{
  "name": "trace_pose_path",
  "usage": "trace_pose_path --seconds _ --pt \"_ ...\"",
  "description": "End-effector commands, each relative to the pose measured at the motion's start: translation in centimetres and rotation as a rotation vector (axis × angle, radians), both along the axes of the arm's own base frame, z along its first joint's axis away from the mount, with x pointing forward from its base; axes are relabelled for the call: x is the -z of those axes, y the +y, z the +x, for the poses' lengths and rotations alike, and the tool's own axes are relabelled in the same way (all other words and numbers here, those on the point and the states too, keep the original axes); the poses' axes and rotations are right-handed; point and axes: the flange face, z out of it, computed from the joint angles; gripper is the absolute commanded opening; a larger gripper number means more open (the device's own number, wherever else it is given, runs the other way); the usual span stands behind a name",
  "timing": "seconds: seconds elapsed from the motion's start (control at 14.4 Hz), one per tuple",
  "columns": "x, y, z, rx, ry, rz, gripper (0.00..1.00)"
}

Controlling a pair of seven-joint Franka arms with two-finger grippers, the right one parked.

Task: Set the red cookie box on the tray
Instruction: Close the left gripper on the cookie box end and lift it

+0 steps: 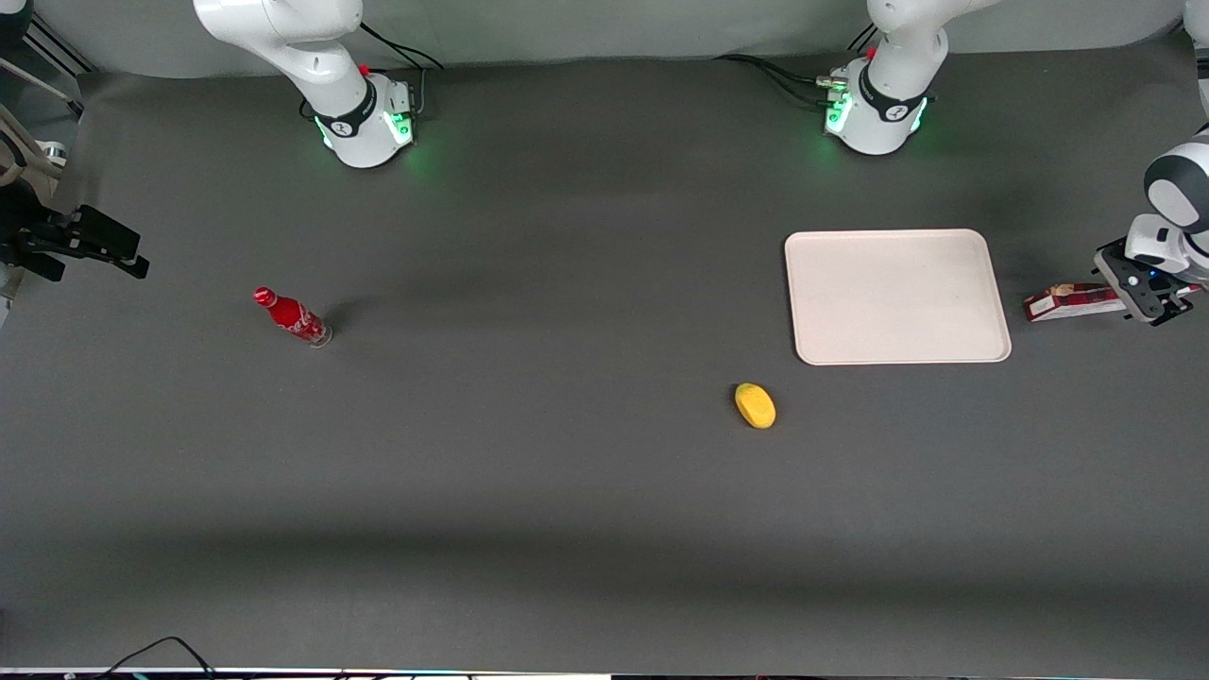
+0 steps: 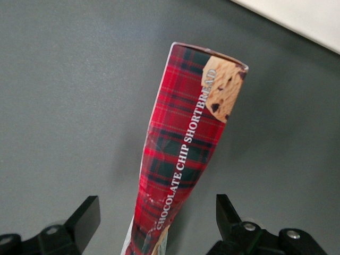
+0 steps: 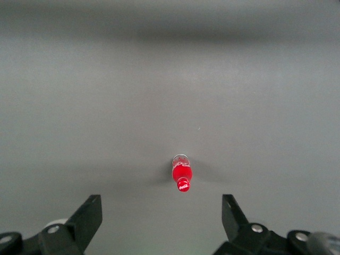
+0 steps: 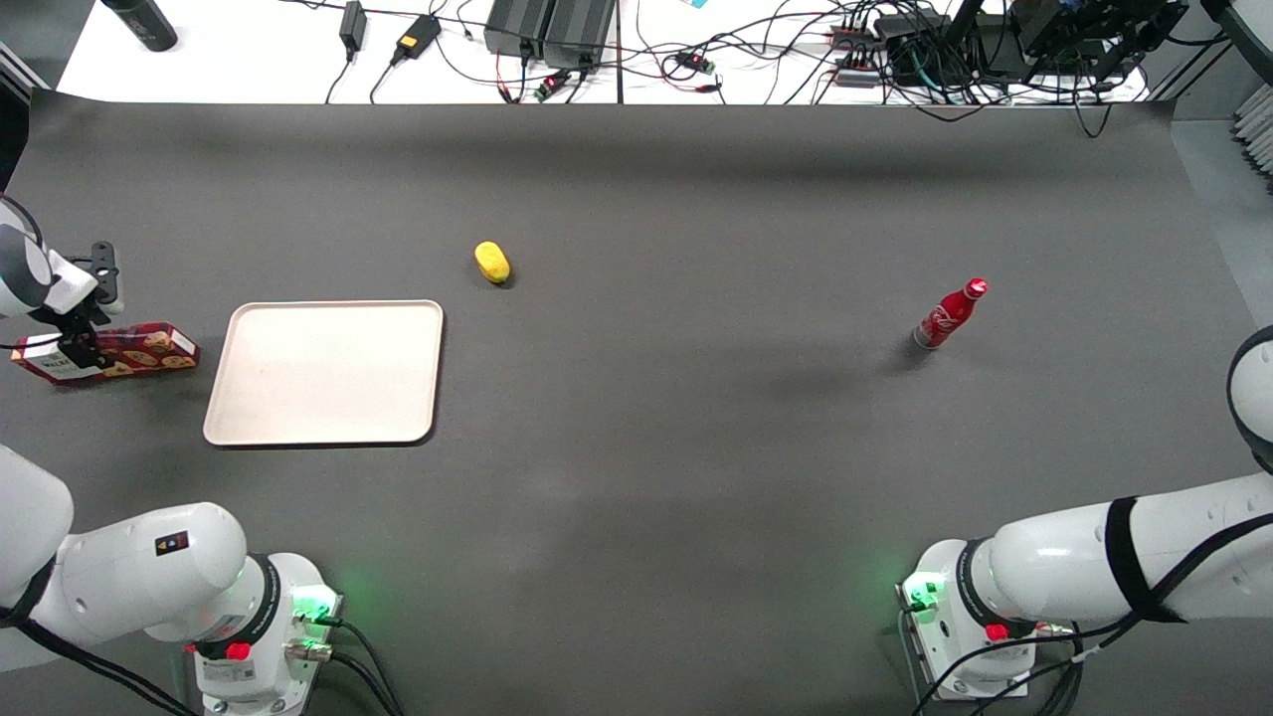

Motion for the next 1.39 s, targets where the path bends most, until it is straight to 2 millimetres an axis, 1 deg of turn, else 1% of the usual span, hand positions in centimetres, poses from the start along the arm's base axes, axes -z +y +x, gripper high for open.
trace_pose_path --seconds 0.0,0.07,0.14,0.35,0.49,0.55,0.62,0.69,0.83,1.04,1.18,1.32 --pt "0.7 0.6 0.0 0.023 -0.018 0.017 0.69" --pt "0.8 0.8 -0.1 0.021 -0.023 0.022 0.51" --pt "0.8 0.8 -0.2 0.021 -0.021 0.020 0.36" --pt "0.7 0.8 -0.1 0.021 -0.022 0.021 0.00" --pt "0.3 0.9 0.1 0.019 -0.022 0.020 0.00" --pt "-0.3 1.0 0.2 0.017 -0.030 0.023 0.00" --pt "-1.2 1.1 0.3 0.008 -0.040 0.026 0.00" --pt "-2.4 1.2 0.3 -0.010 -0.035 0.019 0.00" --pt "-6.0 1.5 0.6 -0.099 -0.046 0.014 0.00" --pt "-10.7 0.8 0.6 -0.341 -0.044 0.013 0.00" --pt "-14.0 -0.6 1.1 -0.495 -0.039 0.014 0.00" --pt "-16.8 -3.7 2.1 -0.672 -0.008 0.023 0.00"
